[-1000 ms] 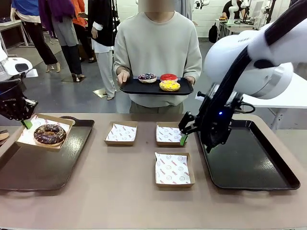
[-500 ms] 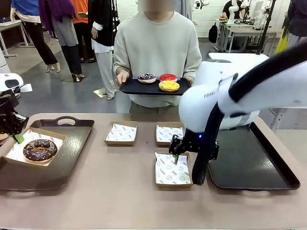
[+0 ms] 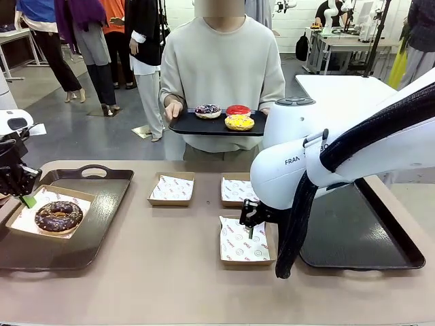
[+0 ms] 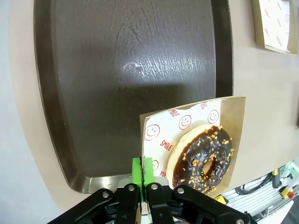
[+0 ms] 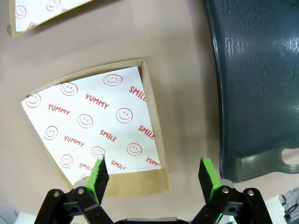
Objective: Individually package the donuts and arrange them on the tray.
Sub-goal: Place the picked Paper togo box on the Handle tray while simultaneously picking up another Paper togo box from the table with the other hand.
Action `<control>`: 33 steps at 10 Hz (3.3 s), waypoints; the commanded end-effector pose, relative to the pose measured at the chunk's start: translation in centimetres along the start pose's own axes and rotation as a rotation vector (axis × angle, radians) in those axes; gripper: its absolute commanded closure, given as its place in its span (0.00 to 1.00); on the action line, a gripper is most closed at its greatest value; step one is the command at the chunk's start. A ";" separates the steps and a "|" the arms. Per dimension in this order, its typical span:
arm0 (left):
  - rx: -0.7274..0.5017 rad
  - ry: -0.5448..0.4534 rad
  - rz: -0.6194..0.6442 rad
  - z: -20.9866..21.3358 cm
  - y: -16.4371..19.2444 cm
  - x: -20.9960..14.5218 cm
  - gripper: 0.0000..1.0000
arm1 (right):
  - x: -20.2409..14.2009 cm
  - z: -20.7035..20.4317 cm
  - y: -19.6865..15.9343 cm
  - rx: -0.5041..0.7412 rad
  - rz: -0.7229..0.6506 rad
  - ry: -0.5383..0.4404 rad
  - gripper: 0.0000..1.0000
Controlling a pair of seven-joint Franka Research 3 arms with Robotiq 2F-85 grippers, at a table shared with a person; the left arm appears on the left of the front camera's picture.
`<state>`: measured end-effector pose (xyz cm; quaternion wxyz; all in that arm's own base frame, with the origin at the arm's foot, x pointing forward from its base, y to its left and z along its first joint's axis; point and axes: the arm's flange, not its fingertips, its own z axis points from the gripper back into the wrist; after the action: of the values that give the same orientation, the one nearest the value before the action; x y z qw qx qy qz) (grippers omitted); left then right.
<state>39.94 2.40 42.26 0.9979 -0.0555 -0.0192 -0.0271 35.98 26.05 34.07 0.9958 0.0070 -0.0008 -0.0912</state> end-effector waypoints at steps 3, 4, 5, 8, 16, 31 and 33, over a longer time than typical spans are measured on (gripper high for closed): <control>0.001 0.000 -0.001 0.0 0.0 0.0 0.99 | -0.2 -0.4 0.0 0.002 0.013 0.005 0.00; 0.010 -0.036 0.047 -0.6 -0.3 0.0 0.99 | -0.2 -0.4 0.0 0.003 -0.003 0.002 0.00; 0.038 -0.063 0.084 -1.2 -0.6 -0.1 0.99 | -0.2 -0.4 -0.1 0.005 -0.015 -0.006 0.00; 0.060 -0.068 0.132 -3.2 -0.7 0.1 0.99 | 0.0 -0.7 0.0 0.000 -0.011 -0.002 0.00; 0.045 -0.032 0.041 -5.3 -1.7 0.8 0.99 | 0.5 -1.6 -0.1 -0.005 -0.003 0.034 0.00; 0.030 -0.004 0.001 -6.3 -2.0 1.5 0.37 | 1.6 -3.2 0.5 0.022 0.024 0.065 1.00; 0.029 -0.002 0.004 -6.1 -2.0 1.4 0.00 | 1.6 -3.3 0.5 0.020 0.030 0.068 0.97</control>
<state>41.27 -0.37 36.14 0.9990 -0.0339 -0.0217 -0.0193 37.06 25.91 30.96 0.9960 0.0094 0.0321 -0.0824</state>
